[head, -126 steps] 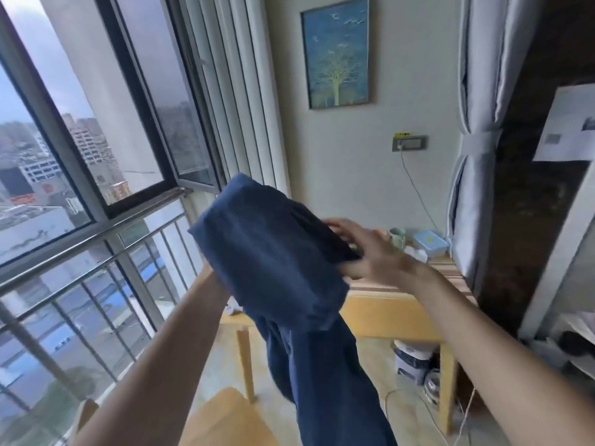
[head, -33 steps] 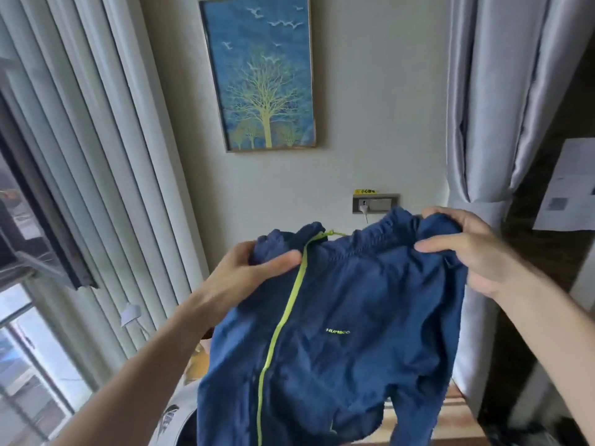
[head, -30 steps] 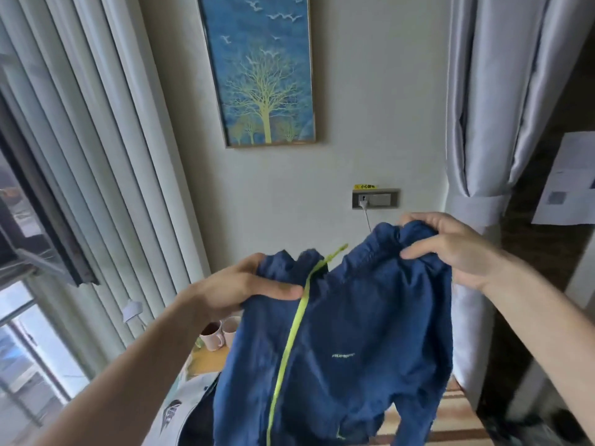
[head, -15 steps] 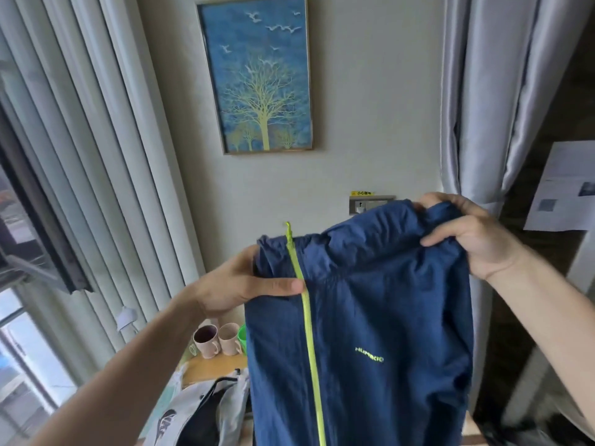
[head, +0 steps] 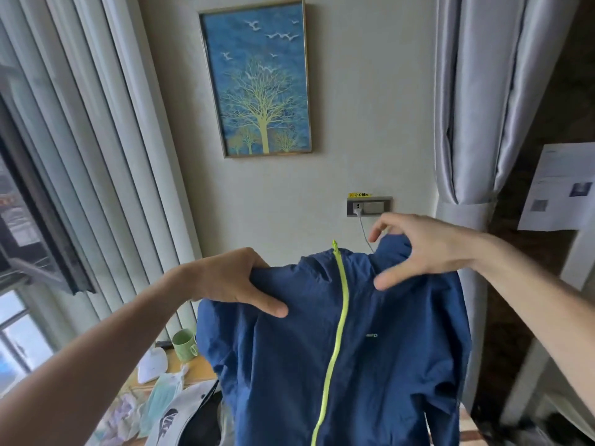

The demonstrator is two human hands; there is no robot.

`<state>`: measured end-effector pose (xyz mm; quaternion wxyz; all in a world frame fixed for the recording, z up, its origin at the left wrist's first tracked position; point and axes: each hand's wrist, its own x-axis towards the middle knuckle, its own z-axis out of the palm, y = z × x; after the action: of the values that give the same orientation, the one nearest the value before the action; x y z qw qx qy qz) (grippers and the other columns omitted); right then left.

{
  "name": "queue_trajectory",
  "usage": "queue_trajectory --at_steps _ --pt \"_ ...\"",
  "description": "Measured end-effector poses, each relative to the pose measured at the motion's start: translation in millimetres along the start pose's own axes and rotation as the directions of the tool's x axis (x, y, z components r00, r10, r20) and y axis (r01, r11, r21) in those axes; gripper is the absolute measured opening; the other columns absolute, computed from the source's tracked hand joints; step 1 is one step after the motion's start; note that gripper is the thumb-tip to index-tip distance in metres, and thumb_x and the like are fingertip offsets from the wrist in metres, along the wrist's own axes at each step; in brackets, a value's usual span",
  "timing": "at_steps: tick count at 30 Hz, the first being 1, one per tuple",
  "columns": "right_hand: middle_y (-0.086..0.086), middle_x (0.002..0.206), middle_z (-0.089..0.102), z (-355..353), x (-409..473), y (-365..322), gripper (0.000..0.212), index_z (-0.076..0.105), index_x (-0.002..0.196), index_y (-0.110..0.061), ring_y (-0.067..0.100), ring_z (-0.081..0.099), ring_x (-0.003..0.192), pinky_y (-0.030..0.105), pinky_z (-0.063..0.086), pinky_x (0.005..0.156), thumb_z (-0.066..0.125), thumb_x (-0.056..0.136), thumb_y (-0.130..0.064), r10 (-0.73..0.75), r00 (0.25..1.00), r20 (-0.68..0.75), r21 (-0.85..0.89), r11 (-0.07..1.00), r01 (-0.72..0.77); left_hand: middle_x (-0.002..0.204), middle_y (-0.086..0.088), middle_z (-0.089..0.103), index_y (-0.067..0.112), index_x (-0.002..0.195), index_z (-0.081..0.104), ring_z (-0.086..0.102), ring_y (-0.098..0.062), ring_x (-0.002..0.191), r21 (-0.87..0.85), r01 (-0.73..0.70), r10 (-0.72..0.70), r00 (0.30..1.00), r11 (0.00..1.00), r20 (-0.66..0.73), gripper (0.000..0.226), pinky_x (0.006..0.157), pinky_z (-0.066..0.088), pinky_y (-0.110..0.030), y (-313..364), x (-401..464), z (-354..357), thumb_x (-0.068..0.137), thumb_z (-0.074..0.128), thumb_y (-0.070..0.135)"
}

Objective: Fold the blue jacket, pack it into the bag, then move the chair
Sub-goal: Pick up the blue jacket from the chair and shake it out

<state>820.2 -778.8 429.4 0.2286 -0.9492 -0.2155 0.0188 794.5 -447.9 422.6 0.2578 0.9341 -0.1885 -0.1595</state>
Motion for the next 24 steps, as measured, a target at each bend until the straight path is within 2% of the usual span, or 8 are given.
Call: queue_trajectory --at_steps 3,5,9,10,12,14,20,24 --pt "-0.013 0.092 0.062 8.0 13.6 3.4 0.041 0.070 0.101 -0.032 0.013 0.060 0.097 0.024 0.045 0.074 0.090 0.067 -0.041 0.081 0.996 -0.022 -0.223 0.971 -0.084 0.077 0.007 0.078 0.024 0.077 0.079 0.073 -0.009 0.070 -0.063 0.016 -0.018 0.999 0.998 -0.030 0.022 0.065 0.056 -0.022 -4.5 1.3 -9.3 0.082 0.081 0.045" --pt "-0.008 0.074 0.067 -0.8 26.7 1.3 0.016 0.073 0.080 -0.029 0.019 0.064 0.083 0.029 0.047 0.065 0.087 0.072 -0.031 0.019 0.975 -0.220 -0.168 0.984 -0.057 0.067 0.006 0.074 0.021 0.072 0.077 0.068 -0.013 0.062 0.004 0.014 -0.012 0.953 1.000 -0.301 0.027 0.059 0.053 -0.027 -6.8 9.6 -23.5 0.083 0.080 0.045" --pt "0.003 0.083 0.075 -27.3 37.8 -18.2 0.008 0.077 0.088 -0.019 0.026 0.068 0.082 0.038 0.053 0.071 0.073 0.081 -0.021 -0.119 0.553 -0.825 -0.063 0.991 0.119 0.065 0.002 0.070 0.023 0.074 0.071 0.065 -0.024 0.066 0.330 -0.032 0.306 0.465 0.943 -0.831 0.028 0.063 0.054 -0.036 5.9 18.4 -49.0 0.087 0.071 0.048" --pt "0.003 0.074 0.071 -32.3 32.9 -24.6 0.008 0.073 0.079 -0.016 0.025 0.064 0.074 0.036 0.048 0.063 0.074 0.082 -0.023 -0.182 0.639 -0.747 -0.130 0.983 0.127 0.059 0.005 0.066 0.023 0.069 0.066 0.064 -0.022 0.062 0.424 0.020 0.328 0.601 0.906 -0.729 0.034 0.060 0.053 -0.033 13.3 13.2 -51.8 0.087 0.068 0.052" --pt "0.001 0.060 0.058 -29.6 11.1 -41.5 0.031 0.062 0.065 -0.013 0.019 0.055 0.061 0.032 0.038 0.052 0.083 0.078 -0.031 -0.097 0.992 -0.082 -0.235 0.969 0.075 0.049 0.011 0.060 0.024 0.058 0.062 0.059 -0.005 0.051 0.511 0.074 0.018 0.985 0.856 -0.172 0.040 0.056 0.050 -0.021 27.2 -3.4 -42.3 0.085 0.071 0.052" --pt "0.002 0.072 0.073 -23.7 -7.7 -41.1 0.026 0.072 0.076 -0.010 0.019 0.068 0.068 0.032 0.053 0.058 0.087 0.075 -0.030 0.140 0.867 0.478 -0.251 0.968 -0.017 0.056 0.013 0.067 0.028 0.058 0.069 0.061 0.001 0.052 0.398 0.085 -0.176 0.964 0.913 0.198 0.032 0.057 0.048 -0.013 31.4 -19.5 -37.5 0.086 0.077 0.042" --pt "0.013 0.091 0.079 -22.9 -23.9 -13.3 0.016 0.077 0.092 -0.008 0.028 0.076 0.083 0.035 0.061 0.074 0.085 0.079 -0.014 0.063 0.997 0.049 0.141 0.987 -0.070 0.068 -0.007 0.075 0.020 0.069 0.078 0.068 -0.021 0.061 0.116 0.014 0.014 0.972 0.993 -0.235 0.030 0.066 0.056 -0.035 0.2 -24.9 -31.1 0.087 0.075 0.043" --pt "0.005 0.105 0.079 -21.6 -45.4 -5.4 0.031 0.078 0.106 -0.014 0.023 0.076 0.098 0.029 0.061 0.084 0.082 0.078 -0.002 -0.010 0.986 0.167 0.267 0.963 -0.035 0.080 -0.006 0.080 0.019 0.075 0.082 0.077 -0.026 0.077 0.029 0.014 -0.013 0.998 0.999 -0.062 0.024 0.071 0.062 -0.037 -7.4 -40.1 -24.5 0.085 0.078 0.041"
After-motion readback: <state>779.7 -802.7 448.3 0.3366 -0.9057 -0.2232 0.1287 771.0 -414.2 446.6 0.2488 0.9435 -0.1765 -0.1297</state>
